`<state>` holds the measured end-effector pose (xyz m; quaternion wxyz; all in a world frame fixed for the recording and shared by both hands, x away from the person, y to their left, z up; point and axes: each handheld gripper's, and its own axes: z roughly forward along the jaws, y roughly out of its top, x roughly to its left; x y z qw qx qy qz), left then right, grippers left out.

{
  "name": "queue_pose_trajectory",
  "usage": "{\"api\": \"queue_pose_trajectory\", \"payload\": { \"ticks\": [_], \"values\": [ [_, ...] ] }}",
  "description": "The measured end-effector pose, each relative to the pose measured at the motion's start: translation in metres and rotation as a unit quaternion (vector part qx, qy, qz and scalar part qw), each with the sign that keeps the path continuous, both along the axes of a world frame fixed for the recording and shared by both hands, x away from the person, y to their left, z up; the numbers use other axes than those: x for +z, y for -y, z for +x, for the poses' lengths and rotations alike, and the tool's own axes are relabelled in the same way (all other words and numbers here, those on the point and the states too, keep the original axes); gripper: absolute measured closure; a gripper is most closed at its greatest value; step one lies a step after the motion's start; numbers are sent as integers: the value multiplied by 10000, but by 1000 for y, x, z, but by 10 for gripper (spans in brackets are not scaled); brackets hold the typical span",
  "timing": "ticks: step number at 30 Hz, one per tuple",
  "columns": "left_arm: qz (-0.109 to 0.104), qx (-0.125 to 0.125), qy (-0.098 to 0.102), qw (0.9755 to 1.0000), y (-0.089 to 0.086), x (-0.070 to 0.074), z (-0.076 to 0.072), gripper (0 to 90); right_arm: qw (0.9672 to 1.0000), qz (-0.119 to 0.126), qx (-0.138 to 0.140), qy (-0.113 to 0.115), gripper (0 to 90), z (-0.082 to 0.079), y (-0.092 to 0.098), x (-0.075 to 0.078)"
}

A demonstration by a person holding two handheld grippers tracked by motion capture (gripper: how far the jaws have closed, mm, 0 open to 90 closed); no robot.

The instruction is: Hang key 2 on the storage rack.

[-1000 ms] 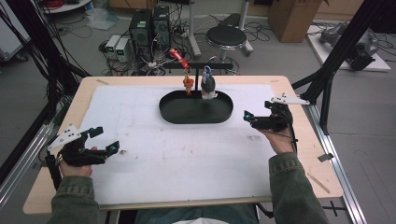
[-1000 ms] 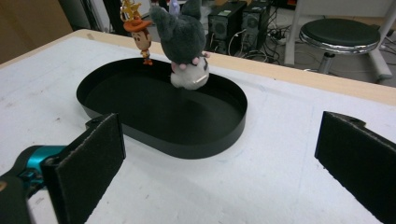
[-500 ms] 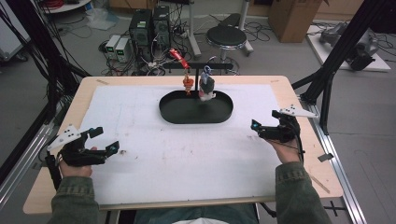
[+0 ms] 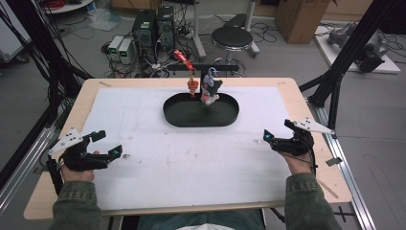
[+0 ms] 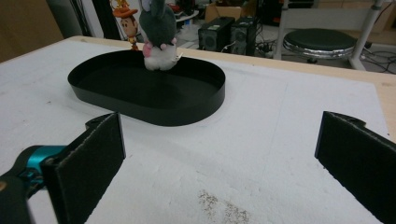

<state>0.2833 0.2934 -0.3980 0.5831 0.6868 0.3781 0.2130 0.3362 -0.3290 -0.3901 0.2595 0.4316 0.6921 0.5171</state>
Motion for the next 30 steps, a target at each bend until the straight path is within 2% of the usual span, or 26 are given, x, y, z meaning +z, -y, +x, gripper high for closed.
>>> {"api": "queue_pose_trajectory", "payload": {
  "ticks": [13, 20, 24, 28, 30],
  "values": [
    [-4, 4, -8, 10000, -1, 0, 0, 56, 10000, 58, 49, 46, 9, -8, 7, -11],
    [2, 2, -19, 10000, 0, 0, 0, 56, 9999, 148, 3, 12, 9, -15, 13, -18],
    [2, 6, -27, 10000, -1, 0, 0, 56, 10000, 73, 2, 63, 9, -17, 15, -20],
    [24, -6, -38, 10000, 0, -1, 2, 56, 9999, 149, -50, 9, 9, -21, 16, -24],
    [24, -7, -44, 10000, 0, -1, 2, 56, 9998, 148, -85, 79, 9, -22, 17, -23]
  ]
}}
